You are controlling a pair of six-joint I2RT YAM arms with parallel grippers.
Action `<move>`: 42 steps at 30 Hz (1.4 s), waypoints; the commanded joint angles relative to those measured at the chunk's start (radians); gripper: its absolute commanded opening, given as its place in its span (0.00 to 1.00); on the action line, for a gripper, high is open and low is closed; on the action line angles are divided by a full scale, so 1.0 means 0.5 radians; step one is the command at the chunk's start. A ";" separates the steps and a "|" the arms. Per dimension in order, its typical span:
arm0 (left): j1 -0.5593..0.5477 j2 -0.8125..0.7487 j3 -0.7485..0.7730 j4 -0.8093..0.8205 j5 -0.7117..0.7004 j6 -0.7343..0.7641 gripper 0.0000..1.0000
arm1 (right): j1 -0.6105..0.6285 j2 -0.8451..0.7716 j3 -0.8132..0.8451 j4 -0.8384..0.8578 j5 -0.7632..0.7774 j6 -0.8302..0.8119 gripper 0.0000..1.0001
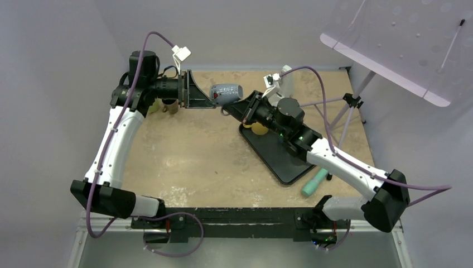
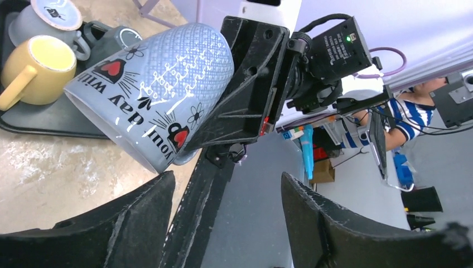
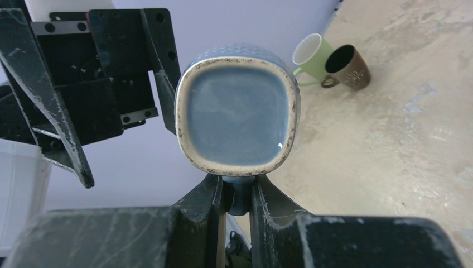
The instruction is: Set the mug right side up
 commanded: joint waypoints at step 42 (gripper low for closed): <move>-0.105 -0.111 0.191 0.114 -0.355 0.190 0.00 | 0.034 0.213 0.255 0.261 -0.473 0.030 0.49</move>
